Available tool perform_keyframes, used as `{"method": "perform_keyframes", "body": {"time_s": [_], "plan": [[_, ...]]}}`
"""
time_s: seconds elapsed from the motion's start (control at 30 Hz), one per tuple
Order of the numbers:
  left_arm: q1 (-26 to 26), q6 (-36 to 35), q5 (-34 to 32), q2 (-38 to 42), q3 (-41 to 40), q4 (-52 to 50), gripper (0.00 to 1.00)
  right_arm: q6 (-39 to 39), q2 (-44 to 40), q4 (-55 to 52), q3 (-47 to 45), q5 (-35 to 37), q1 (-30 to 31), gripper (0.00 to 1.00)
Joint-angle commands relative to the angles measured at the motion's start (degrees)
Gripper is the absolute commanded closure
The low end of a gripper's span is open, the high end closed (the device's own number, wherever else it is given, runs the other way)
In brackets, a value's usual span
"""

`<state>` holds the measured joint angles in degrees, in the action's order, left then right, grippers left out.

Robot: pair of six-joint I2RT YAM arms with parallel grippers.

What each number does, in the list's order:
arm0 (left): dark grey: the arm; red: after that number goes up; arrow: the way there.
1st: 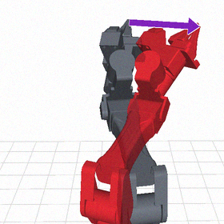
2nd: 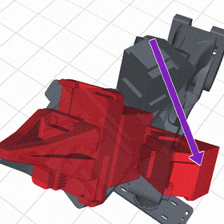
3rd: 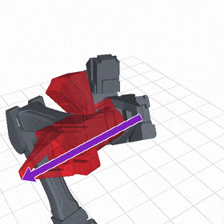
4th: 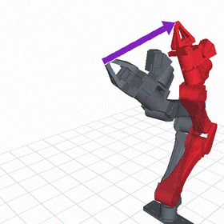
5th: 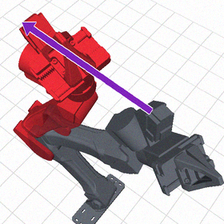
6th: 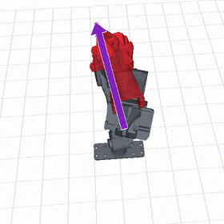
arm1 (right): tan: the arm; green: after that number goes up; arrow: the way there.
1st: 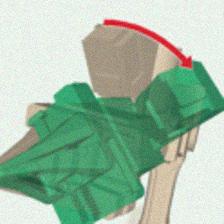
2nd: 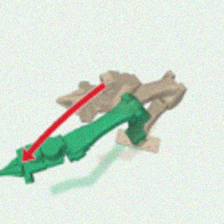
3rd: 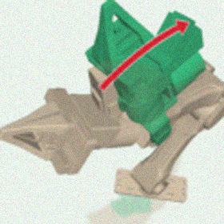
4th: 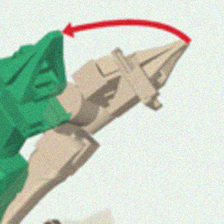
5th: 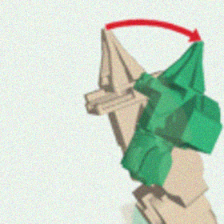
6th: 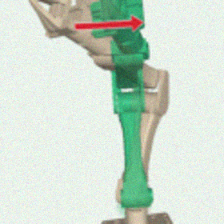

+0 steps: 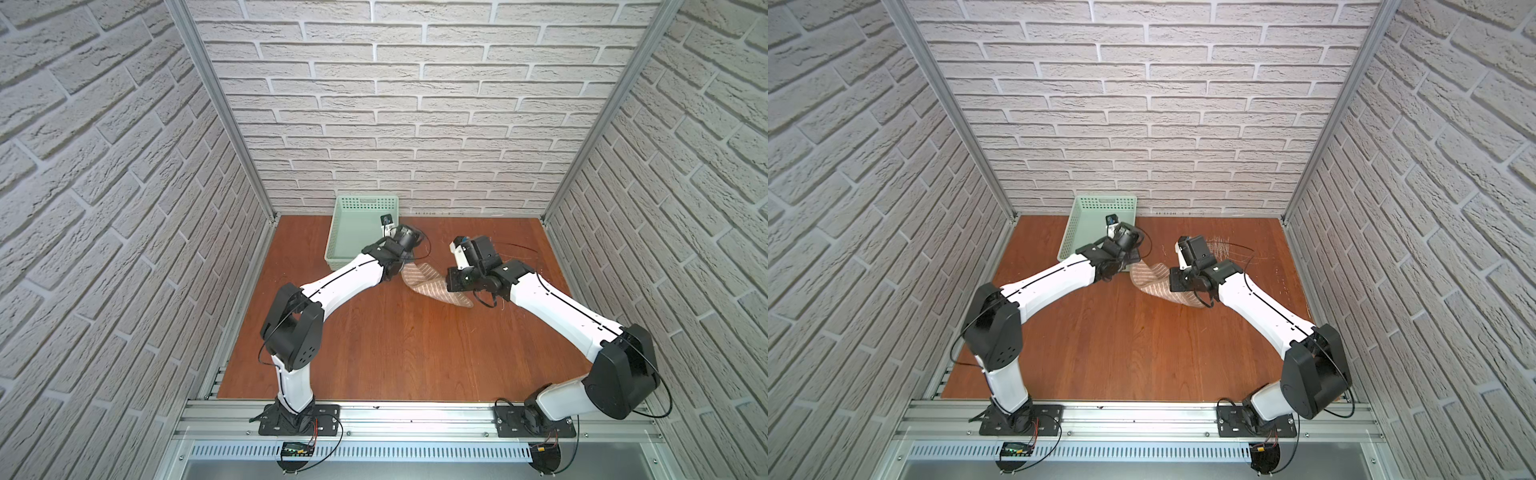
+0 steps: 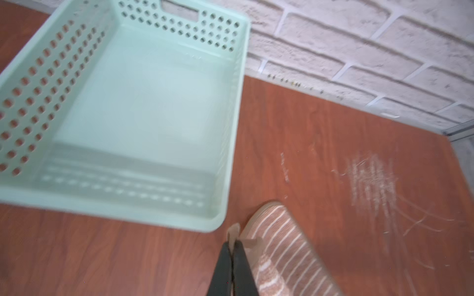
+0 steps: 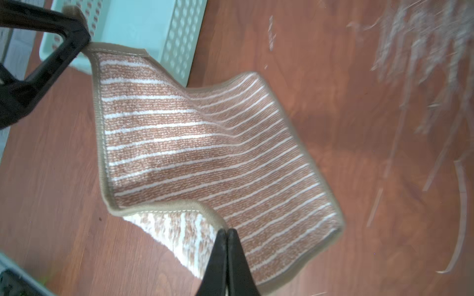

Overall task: Fold the square dishcloth
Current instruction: Flatten out the cleaning item at the center of the board.

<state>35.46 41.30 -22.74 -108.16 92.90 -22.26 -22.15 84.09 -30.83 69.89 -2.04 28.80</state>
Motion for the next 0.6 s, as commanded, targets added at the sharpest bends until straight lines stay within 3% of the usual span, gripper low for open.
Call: {"method": "perform_keyframes", "body": {"time_s": [0.0,0.1,0.2,0.4,0.57], "plan": [[-2.1,-5.1,6.6,-7.7,13.8,-5.0,1.00,1.5,-1.9,-1.3,5.3,4.7,-3.9,0.97],[-2.2,-6.1,7.4,-12.5,24.3,-8.2,1.00,3.2,-3.2,-3.3,9.2,4.1,-5.2,0.97],[-2.2,-5.6,7.6,-12.8,24.5,-7.5,1.00,4.4,-5.9,-4.7,8.4,1.8,-5.0,0.97],[-2.2,-1.8,9.2,-8.2,8.5,2.2,1.00,2.4,-9.9,-5.4,-2.0,1.2,-1.7,0.97],[-0.8,2.1,7.1,-2.5,-10.0,9.8,1.00,-3.9,-13.0,-3.1,-14.5,0.8,3.8,0.97]]}}
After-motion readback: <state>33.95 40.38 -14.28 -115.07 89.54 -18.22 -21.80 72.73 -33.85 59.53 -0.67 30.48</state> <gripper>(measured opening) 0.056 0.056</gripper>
